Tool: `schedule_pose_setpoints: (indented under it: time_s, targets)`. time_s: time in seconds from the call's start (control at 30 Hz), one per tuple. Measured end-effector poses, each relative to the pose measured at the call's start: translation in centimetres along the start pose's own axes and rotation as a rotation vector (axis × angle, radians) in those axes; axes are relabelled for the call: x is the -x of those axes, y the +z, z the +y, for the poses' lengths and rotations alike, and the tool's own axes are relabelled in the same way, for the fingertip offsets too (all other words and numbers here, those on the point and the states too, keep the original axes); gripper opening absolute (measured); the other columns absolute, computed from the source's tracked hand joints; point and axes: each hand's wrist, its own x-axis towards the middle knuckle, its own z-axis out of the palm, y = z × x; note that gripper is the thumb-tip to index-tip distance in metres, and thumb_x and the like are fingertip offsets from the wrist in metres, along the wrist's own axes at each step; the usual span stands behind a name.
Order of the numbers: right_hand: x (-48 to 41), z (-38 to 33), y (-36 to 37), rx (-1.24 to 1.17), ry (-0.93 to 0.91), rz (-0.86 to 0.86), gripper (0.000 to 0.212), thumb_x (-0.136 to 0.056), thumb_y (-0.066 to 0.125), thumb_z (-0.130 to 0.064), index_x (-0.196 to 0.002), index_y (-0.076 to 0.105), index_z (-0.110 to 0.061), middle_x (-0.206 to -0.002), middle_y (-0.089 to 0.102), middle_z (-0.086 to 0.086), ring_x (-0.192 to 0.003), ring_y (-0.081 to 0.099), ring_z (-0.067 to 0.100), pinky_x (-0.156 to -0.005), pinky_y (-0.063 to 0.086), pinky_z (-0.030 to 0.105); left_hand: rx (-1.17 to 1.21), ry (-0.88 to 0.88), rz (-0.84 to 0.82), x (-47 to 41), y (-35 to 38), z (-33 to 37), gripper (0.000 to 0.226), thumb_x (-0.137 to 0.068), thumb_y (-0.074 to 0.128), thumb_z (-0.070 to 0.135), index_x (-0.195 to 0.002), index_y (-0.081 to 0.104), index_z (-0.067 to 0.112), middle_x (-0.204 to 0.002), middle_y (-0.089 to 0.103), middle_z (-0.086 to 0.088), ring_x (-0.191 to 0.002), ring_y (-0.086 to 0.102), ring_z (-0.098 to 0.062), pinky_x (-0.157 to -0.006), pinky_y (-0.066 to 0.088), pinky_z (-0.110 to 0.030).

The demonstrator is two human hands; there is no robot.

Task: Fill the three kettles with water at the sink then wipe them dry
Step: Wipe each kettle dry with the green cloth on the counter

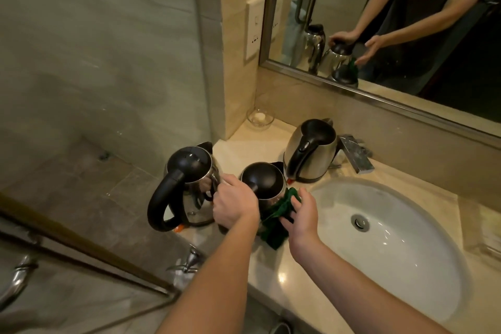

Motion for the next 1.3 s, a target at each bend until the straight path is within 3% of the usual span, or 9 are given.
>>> schedule_pose_setpoints:
  time_s: [0.17, 0.5, 0.63, 0.73, 0.9, 1.1, 1.2, 1.3]
  targets:
    - [-2.9, -1.5, 1.8, 0.0, -0.02, -0.037, 0.01, -0.101, 0.044, -0.037, -0.109, 0.05, -0.034, -0.112, 0.055, -0.005, -0.12, 0.047, 0.019, -0.103, 0.04, 0.042, 0.023, -0.058, 0.029, -1.5, 2.1, 2.0, 0.06, -0.105, 0.022, 0.043, -0.121, 0.065, 0.005, -0.121, 0.065, -0.019, -0.111, 0.06, -0.039, -0.09, 0.044, -0.044]
    - [-7.2, -3.1, 2.5, 0.015, -0.029, -0.045, 0.019, -0.102, 0.044, -0.035, -0.119, 0.049, -0.028, -0.126, 0.053, 0.0, -0.13, 0.046, 0.022, -0.102, 0.046, 0.045, 0.009, -0.094, 0.096, -3.8, 5.0, 4.9, 0.061, -0.103, 0.024, 0.048, -0.115, 0.067, 0.007, -0.117, 0.067, -0.017, -0.108, 0.061, -0.039, -0.085, 0.043, -0.042]
    - [-7.7, -3.1, 1.7, 0.021, 0.008, -0.006, 0.039, -0.102, 0.042, -0.035, -0.136, 0.047, -0.015, -0.133, 0.056, 0.008, -0.126, 0.051, 0.024, -0.083, 0.051, 0.036, -0.01, -0.068, 0.073, -3.8, 4.9, 5.0, 0.06, -0.104, 0.024, 0.048, -0.119, 0.066, 0.008, -0.12, 0.066, -0.017, -0.11, 0.06, -0.039, -0.088, 0.044, -0.043]
    - [-7.3, -2.5, 0.7, 0.088, 0.0, 0.001, 0.04, -0.102, 0.041, -0.037, -0.136, 0.048, -0.017, -0.129, 0.059, 0.009, -0.115, 0.057, 0.02, -0.074, 0.049, 0.033, -0.075, 0.08, 0.01, -3.7, 4.1, 4.4, 0.059, -0.105, 0.021, 0.047, -0.119, 0.065, 0.01, -0.119, 0.066, -0.015, -0.11, 0.06, -0.035, -0.086, 0.043, -0.042]
    - [-4.8, -1.1, 0.0, 0.184, -0.003, -0.045, 0.032, -0.103, 0.037, -0.038, -0.128, 0.048, -0.021, -0.124, 0.056, 0.005, -0.112, 0.051, 0.018, -0.089, 0.04, 0.036, -0.405, 0.572, -0.086, -3.6, 1.6, 3.0, 0.057, -0.105, 0.021, 0.049, -0.113, 0.064, 0.011, -0.107, 0.067, -0.011, -0.1, 0.063, -0.029, -0.076, 0.044, -0.039]
    - [-1.3, 1.3, 0.5, 0.227, 0.008, -0.071, 0.02, -0.103, 0.037, -0.038, -0.117, 0.046, -0.027, -0.124, 0.055, 0.003, -0.115, 0.052, 0.019, -0.105, 0.038, 0.043, -0.773, 0.966, -0.054, -4.2, -2.9, 2.7, 0.057, -0.104, 0.023, 0.05, -0.107, 0.064, 0.011, -0.102, 0.064, -0.009, -0.095, 0.06, -0.026, -0.069, 0.039, -0.036]
    - [0.4, 2.3, 1.3, 0.226, 0.007, -0.114, 0.018, -0.103, 0.038, -0.037, -0.116, 0.045, -0.028, -0.123, 0.055, 0.001, -0.117, 0.053, 0.02, -0.109, 0.038, 0.047, -0.859, 1.047, -0.006, -5.1, -5.6, 2.0, 0.055, -0.104, 0.023, 0.049, -0.108, 0.062, 0.011, -0.106, 0.063, -0.01, -0.099, 0.057, -0.027, -0.075, 0.04, -0.037]
    - [2.1, 3.2, 2.4, 0.219, 0.002, -0.152, 0.011, -0.103, 0.039, -0.036, -0.101, 0.048, -0.031, -0.112, 0.058, -0.001, -0.112, 0.053, 0.017, -0.104, 0.041, 0.043, -0.863, 1.008, 0.052, -6.8, -8.3, 0.7, 0.052, -0.103, 0.025, 0.048, -0.107, 0.062, 0.012, -0.108, 0.063, -0.01, -0.1, 0.056, -0.027, -0.08, 0.043, -0.039]
